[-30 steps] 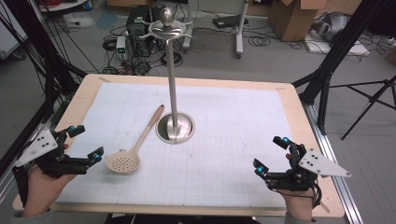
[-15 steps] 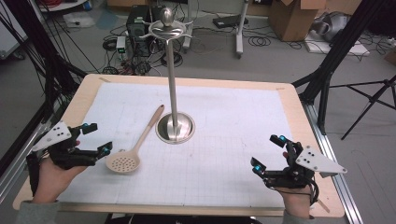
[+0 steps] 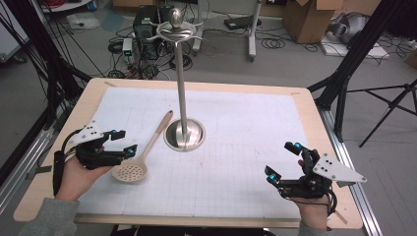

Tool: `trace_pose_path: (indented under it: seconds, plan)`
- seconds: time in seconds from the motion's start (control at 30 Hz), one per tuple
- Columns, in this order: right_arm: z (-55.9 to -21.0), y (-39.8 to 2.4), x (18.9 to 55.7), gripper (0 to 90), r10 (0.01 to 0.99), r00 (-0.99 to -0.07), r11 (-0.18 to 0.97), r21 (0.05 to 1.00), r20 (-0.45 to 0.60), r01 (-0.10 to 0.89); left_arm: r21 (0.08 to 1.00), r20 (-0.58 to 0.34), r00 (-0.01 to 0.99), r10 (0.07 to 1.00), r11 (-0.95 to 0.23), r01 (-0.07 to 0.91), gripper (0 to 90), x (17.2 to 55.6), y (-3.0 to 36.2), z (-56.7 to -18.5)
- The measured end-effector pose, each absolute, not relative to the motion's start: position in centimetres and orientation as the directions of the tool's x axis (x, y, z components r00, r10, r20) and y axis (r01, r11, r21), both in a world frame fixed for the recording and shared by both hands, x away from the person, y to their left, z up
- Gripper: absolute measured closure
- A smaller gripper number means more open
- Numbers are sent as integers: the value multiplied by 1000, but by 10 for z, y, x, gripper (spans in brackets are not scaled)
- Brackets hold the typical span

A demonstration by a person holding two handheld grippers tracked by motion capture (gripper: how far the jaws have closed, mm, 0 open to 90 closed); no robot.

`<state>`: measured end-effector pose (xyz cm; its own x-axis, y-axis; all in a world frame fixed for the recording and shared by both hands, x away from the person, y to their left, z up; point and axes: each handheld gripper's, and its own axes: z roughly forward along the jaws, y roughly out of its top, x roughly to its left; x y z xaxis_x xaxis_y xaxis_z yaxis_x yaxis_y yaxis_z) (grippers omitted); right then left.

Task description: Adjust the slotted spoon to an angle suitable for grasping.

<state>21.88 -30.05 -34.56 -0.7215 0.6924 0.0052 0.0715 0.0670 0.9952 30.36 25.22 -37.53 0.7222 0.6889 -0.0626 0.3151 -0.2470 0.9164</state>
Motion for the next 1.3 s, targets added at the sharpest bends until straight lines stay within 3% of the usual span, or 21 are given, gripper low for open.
trace_pose_path:
  seconds: [0.23,0.4,0.43,0.47,0.6,1.3]
  plan:
    - [-346,-301,219,42,690,-724,66,995,4,69,891,-78,722,687,-277,359,482,316,242,-382]
    - [-347,-301,219,42,686,-727,69,995,8,76,867,-86,719,689,-304,395,652,325,237,-386]
    - [-347,-301,219,42,686,-728,68,995,8,74,858,-85,722,687,-318,403,728,327,236,-387]
    - [-347,-301,219,42,686,-728,68,995,8,74,852,-82,725,683,-329,406,728,328,235,-388]
    - [-347,-301,219,42,684,-730,70,995,6,74,828,-57,738,672,-381,411,868,330,230,-394]
    - [-348,-298,220,46,667,-745,82,993,4,79,713,-16,765,644,-529,460,894,346,205,-411]
